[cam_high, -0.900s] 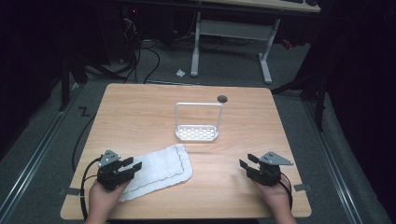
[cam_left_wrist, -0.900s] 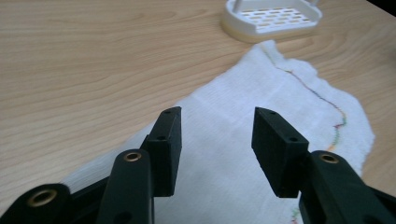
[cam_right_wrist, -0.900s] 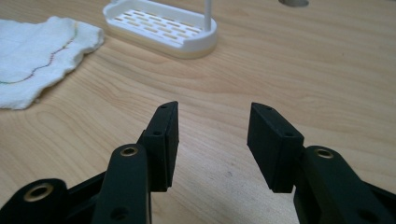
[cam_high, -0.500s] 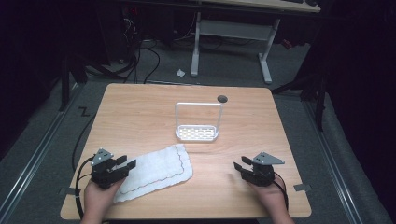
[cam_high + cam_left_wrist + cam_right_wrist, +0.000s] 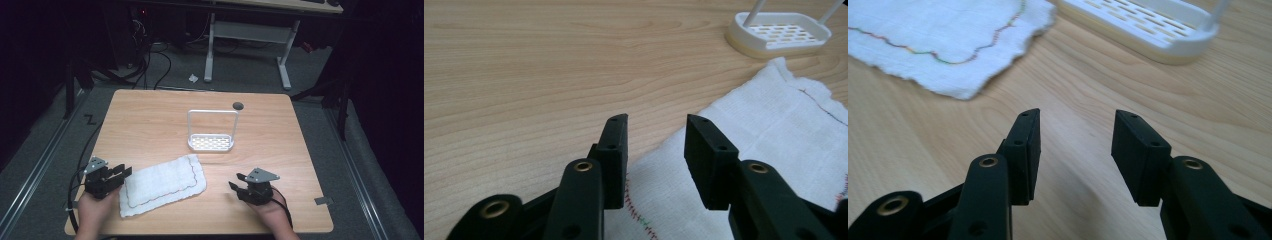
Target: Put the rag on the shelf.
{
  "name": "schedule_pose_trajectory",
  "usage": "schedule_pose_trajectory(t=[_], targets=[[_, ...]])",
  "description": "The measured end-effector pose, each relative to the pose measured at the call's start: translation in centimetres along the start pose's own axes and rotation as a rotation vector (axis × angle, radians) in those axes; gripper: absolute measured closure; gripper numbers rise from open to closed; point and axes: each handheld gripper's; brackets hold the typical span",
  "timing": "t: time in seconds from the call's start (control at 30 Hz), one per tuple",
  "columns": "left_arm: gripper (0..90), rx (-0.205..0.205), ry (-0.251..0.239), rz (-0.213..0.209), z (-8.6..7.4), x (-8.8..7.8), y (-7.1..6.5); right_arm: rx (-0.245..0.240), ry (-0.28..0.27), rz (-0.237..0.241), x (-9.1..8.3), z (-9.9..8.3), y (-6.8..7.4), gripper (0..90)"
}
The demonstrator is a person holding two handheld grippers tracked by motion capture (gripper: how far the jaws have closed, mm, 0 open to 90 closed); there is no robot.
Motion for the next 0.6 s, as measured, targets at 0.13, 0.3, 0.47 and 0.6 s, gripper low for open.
schedule_pose_trajectory(t=[0.13, 0.3, 0.47, 0.6], targets=[[63.3, -0.007, 0.016, 0.004, -0.1, 0.1, 0.2, -0.028, 0.001, 0.053, 1.3, 0.8, 2.2, 55.4], [63.1, 0.008, 0.001, -0.071, 0.2, -0.3, -1.9, -0.046, 0.024, 0.081, 4.7, 2.8, 3.8, 61.9], [85.0, 0.089, 0.111, -0.179, -0.5, 0.8, -5.2, -0.018, 0.068, 0.091, 9.4, 5.0, 3.6, 87.1], [90.0, 0.139, 0.190, -0.287, -1.1, 1.5, -8.0, -0.030, 0.082, 0.076, 12.0, 6.4, 3.1, 89.9]])
Point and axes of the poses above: each handheld gripper's, and its own axes: x roughly forward along the jaws, z roughly out of its top, y roughly to its left, and after that the axes turned 9 degrees about -y, right-handed
